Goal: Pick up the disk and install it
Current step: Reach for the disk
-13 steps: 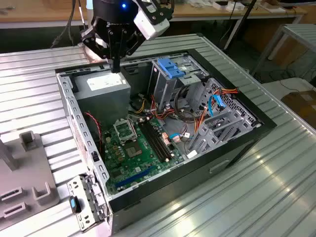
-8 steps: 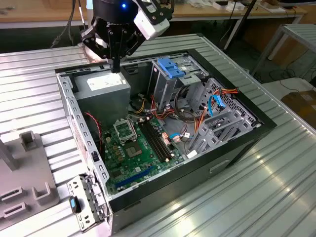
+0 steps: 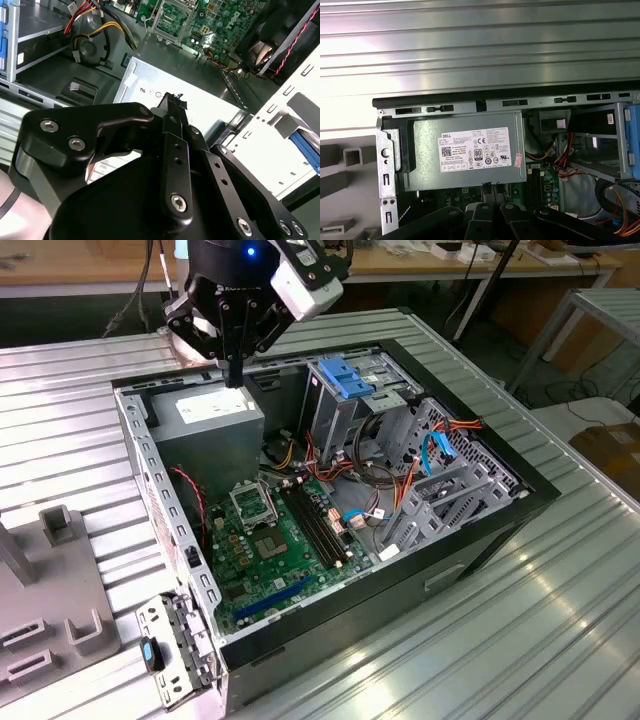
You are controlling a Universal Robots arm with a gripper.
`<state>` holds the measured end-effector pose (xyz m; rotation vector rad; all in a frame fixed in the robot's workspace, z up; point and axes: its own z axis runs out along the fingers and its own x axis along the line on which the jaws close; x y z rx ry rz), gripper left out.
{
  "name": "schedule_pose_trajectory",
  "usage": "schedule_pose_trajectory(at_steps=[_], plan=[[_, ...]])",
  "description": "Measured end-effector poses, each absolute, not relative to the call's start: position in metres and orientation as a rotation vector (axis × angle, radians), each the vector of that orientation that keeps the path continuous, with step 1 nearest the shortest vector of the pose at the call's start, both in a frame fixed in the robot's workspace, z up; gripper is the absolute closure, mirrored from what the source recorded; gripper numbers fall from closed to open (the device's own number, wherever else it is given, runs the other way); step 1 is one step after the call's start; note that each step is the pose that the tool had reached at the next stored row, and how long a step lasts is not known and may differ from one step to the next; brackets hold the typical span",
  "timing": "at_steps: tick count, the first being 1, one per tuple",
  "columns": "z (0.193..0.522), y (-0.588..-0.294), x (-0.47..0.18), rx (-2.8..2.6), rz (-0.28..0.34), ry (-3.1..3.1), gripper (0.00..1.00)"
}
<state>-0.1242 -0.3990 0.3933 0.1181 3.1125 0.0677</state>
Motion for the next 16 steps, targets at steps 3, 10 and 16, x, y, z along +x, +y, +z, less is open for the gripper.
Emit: schedule_pose_trajectory(at_steps=[3,10,16], plan=[[0.393,-0.399,-0.136,0.118,0.068,3.112,0.89],[0.393,-0.399,-0.163,0.118,0.068,3.112,0.89],[0.393,-0.398,-0.208,0.118,0.067,3.113,0.89]])
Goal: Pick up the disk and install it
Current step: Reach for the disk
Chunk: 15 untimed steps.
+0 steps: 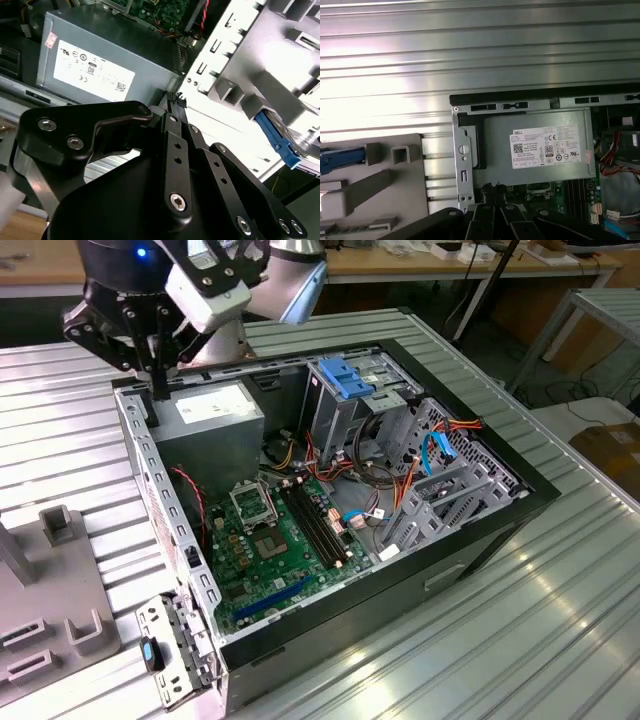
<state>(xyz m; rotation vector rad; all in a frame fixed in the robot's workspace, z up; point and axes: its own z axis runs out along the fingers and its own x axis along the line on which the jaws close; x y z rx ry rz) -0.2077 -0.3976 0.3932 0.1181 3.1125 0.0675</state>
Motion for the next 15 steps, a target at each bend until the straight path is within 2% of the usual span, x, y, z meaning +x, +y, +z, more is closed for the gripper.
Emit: schedule_pose_trajectory(at_steps=[15], plan=[[0.393,-0.394,-0.313,0.118,0.068,3.113,0.89]])
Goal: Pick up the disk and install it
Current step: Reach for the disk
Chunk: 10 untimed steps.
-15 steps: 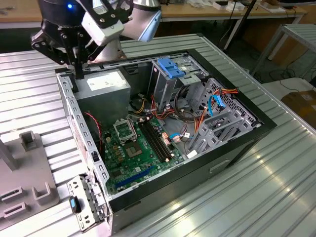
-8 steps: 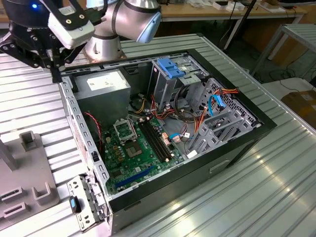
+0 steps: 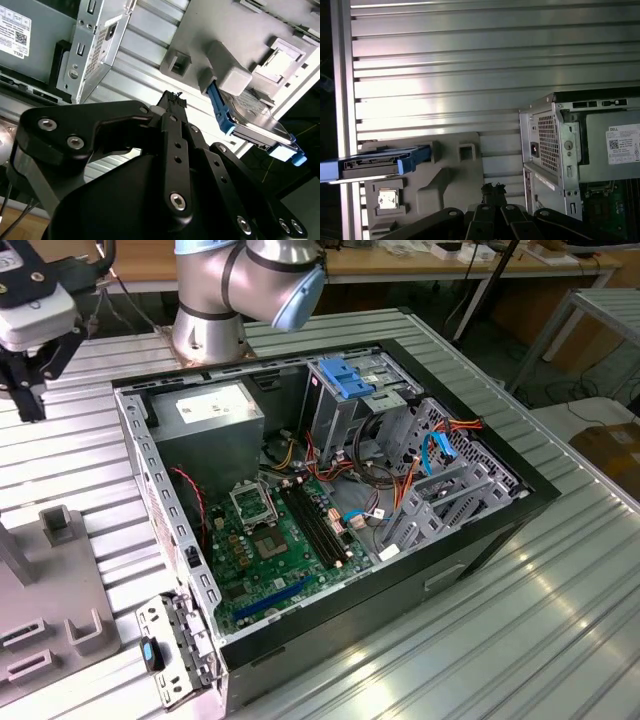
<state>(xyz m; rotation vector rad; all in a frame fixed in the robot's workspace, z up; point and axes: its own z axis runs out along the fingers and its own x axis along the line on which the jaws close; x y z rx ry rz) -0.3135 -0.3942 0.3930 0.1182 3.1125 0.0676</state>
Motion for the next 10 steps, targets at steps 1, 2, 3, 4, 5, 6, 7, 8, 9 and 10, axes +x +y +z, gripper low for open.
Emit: schedule_pose_trajectory(at_steps=[1,2,3,4,5,6,7,8,9,10], plan=[[0.393,-0.394,-0.317,0.118,0.068,3.113,0.89],[0.393,-0.394,-0.321,0.118,0.068,3.113,0.89],[0.393,-0.394,-0.327,0.118,0.068,3.113,0.89],[0.393,-0.394,-0.334,0.118,0.068,3.113,0.89],[0.393,-0.394,-0.336,0.118,0.068,3.113,0.89],[0.393,-0.394,-0.340,0.118,0.068,3.112,0.89],[0.393,-0.393,-0.343,0.118,0.068,3.112,0.89],[0.393,-0.393,-0.347,0.118,0.068,3.112,0.89],[0.393,-0.393,-0.354,0.118,0.068,3.113,0.89],[0.393,-0.393,-0.357,0.118,0.068,3.113,0.89]])
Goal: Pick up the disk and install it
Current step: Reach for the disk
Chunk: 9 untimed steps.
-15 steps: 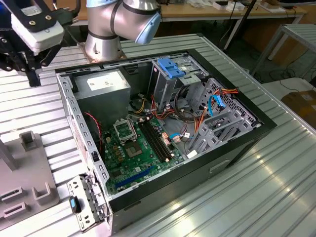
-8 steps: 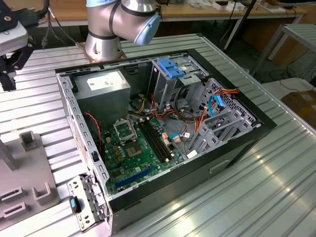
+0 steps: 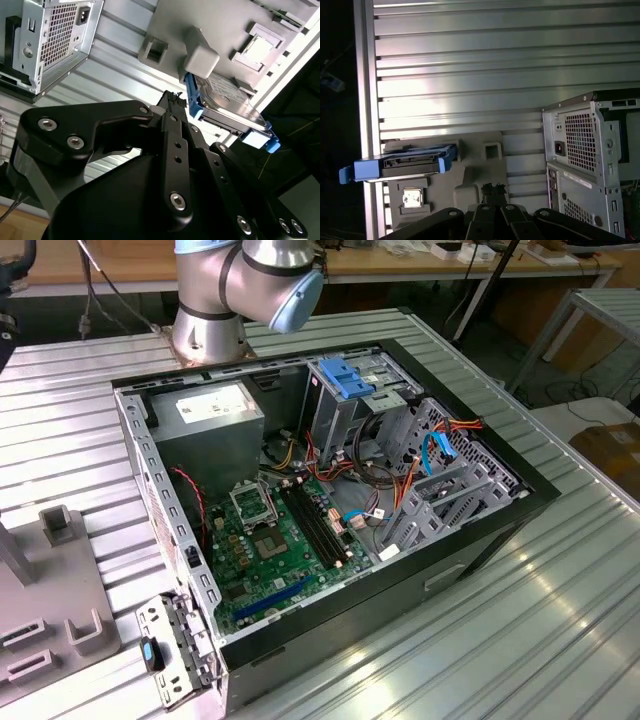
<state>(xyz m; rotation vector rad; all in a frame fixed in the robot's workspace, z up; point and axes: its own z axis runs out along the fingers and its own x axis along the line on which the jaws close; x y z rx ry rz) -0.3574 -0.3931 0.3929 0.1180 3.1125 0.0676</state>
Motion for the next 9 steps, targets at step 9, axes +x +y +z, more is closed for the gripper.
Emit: schedule_pose_trajectory(at_steps=[9], plan=[[0.393,-0.392,-0.406,0.118,0.068,3.112,0.89]])
